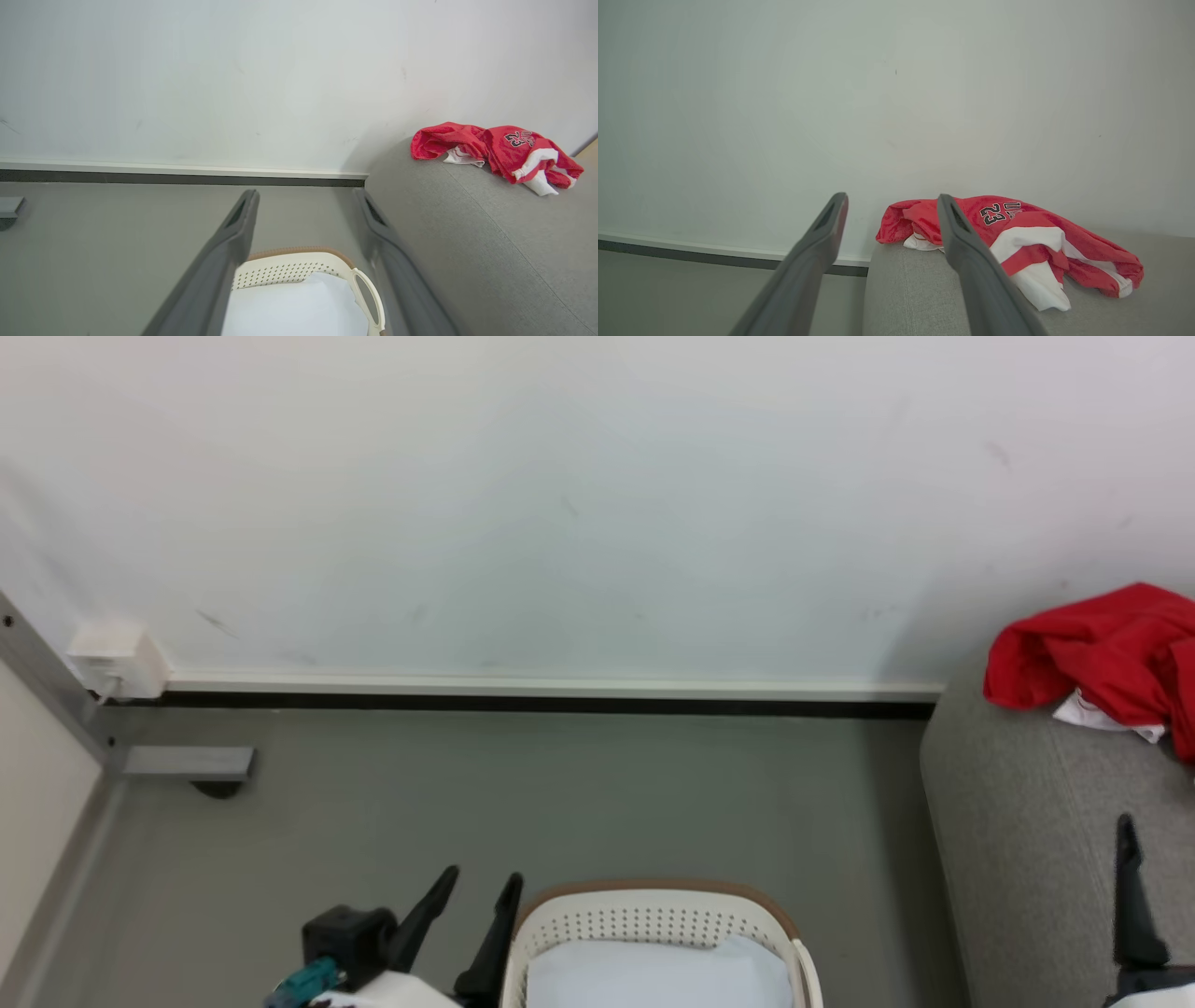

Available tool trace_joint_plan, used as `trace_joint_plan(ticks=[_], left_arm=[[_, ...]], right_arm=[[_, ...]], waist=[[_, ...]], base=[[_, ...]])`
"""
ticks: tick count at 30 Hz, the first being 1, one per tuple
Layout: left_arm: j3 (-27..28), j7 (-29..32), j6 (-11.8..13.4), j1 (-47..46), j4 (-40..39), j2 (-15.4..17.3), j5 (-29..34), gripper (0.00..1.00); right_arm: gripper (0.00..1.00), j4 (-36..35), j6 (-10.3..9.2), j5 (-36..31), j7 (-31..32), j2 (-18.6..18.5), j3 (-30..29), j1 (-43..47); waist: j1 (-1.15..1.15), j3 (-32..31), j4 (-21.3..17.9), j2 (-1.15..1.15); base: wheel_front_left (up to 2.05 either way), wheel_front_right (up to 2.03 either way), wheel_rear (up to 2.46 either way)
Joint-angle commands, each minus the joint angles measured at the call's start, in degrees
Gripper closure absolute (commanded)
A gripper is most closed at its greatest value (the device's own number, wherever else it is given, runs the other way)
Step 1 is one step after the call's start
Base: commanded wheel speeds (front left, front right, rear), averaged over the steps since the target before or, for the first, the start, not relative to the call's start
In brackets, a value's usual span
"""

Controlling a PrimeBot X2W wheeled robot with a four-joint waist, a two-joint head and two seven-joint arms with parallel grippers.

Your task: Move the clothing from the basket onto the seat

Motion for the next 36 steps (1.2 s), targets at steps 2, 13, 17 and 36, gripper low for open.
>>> trace_joint_plan(ticks=[2, 13, 17, 36], left_arm=[[3.6, 0.0, -0.9, 3.7, 1.4, -0.9, 2.3, 0.00], [16.8, 0.0, -7.6, 11.5, 7.0, -4.6, 12.4, 0.00], [22.2, 0.0, -9.4, 14.0, 8.6, -6.2, 16.2, 0.00], [37.6, 0.0, -17.2, 17.0, 8.1, -14.5, 28.3, 0.00]], right_arm=[[0.00, -0.7, -0.17, -0.1, 0.1, 1.3, 2.6, 2.9], [0.00, -1.0, -0.17, 0.6, 0.1, 4.2, 5.8, 9.8], [0.00, -0.1, -0.17, 1.2, 0.1, 4.1, 7.5, 10.8], [0.00, 0.8, -0.17, 2.3, 0.1, 4.2, 9.6, 10.3]], waist=[[0.02, -2.8, 2.5, 0.00], [0.02, -5.7, 3.7, 0.00], [0.02, -6.5, 3.1, 0.00], [0.02, -7.2, 2.9, 0.00]], base=[[0.00, 0.00, 0.00], [0.00, 0.00, 0.00], [0.00, 0.00, 0.00], [0.00, 0.00, 0.00]])
